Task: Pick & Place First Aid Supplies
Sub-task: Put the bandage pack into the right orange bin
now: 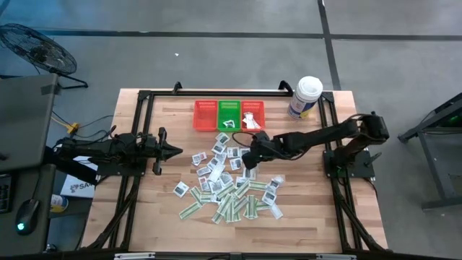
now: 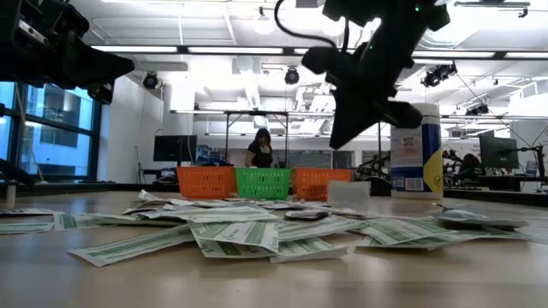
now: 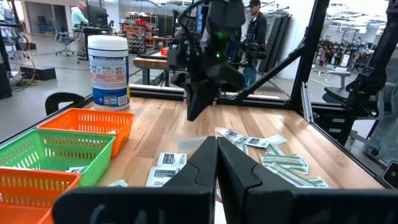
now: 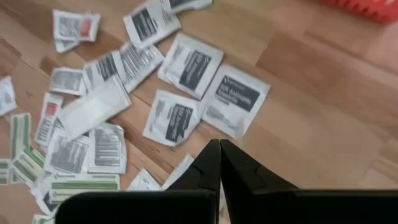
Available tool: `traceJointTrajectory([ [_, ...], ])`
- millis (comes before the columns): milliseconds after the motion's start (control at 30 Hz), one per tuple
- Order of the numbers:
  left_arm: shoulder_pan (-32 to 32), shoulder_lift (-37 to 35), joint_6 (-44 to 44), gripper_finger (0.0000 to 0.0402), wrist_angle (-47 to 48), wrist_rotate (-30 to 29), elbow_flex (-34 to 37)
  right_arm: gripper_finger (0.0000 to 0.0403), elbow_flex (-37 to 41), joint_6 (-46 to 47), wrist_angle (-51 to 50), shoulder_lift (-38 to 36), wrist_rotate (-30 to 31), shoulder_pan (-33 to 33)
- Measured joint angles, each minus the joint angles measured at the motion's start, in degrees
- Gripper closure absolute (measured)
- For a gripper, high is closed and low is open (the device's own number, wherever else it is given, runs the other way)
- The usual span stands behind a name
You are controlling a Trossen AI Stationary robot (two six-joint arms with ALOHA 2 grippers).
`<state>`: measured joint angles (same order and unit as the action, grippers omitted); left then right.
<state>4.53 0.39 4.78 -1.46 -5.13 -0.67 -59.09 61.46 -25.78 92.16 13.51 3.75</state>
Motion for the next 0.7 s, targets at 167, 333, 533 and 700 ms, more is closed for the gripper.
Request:
traceJointTrajectory([
  [167, -0.02, 0.00, 0.02, 0.0400, 0.01, 0.00, 0.00, 0.0403, 0.00, -1.34, 0.00, -2.23, 2.31, -0.35],
  [333, -0.01, 0.01, 0.01, 0.0400, 0.01, 0.00, 0.00, 0.0403, -0.15, -3.84, -0.91, -3.58, 1.38, -1.64],
  [533, 0.00, 0.01, 0.01, 0.0400, 0.01, 0.00, 0.00, 0.0397, -0.15, -7.03, -5.29, -1.43, -6.04, -2.45],
  [700, -0.02, 0.01, 0.00, 0.0400, 0.01, 0.00, 0.00, 0.0337, -0.09, -15.53, -5.36, 1.83, -13.36, -3.73],
])
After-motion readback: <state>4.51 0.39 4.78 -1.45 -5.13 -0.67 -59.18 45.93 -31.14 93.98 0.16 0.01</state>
